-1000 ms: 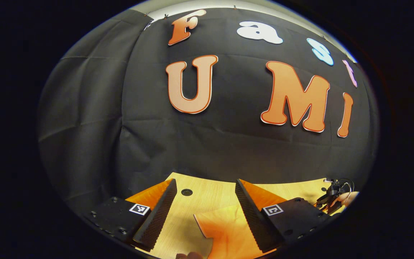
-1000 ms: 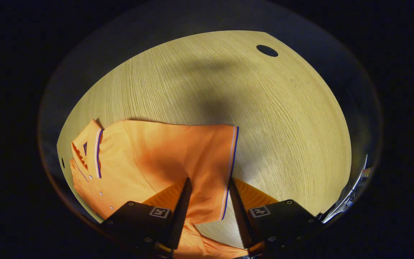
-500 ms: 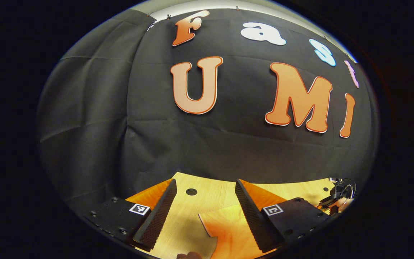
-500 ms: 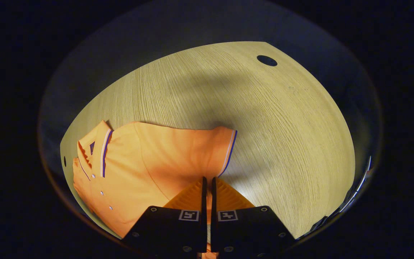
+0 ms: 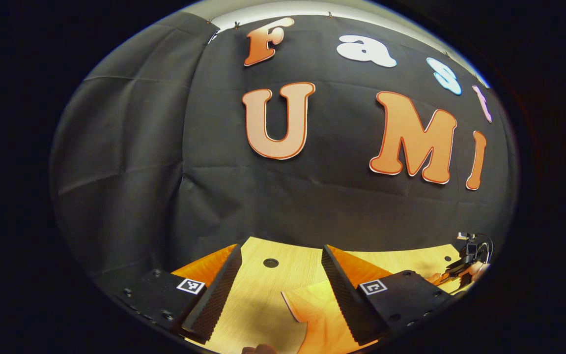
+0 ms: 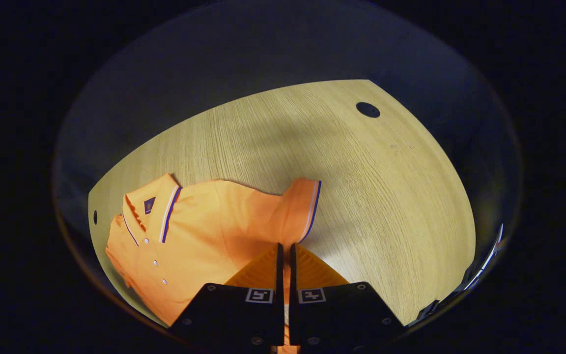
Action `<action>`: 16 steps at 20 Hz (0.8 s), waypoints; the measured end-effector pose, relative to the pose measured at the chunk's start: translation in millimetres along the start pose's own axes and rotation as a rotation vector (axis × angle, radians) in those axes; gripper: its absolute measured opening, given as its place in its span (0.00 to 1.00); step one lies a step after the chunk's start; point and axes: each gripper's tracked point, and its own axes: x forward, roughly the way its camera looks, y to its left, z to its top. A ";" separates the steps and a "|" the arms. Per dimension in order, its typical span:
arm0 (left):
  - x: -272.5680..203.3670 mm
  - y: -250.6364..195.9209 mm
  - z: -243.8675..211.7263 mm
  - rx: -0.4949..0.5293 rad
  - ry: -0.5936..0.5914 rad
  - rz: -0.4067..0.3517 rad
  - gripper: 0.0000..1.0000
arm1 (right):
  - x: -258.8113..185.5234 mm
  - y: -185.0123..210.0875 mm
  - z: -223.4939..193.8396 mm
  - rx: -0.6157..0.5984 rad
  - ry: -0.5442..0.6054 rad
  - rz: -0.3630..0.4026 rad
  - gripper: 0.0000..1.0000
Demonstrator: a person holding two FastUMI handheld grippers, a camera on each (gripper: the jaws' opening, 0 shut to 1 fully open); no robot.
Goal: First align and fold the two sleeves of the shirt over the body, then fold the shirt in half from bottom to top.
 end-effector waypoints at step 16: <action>-14.6 50.3 3.6 -0.007 -0.016 -0.021 0.98 | -53.4 99.5 -18.3 -0.327 -0.124 -0.006 0.04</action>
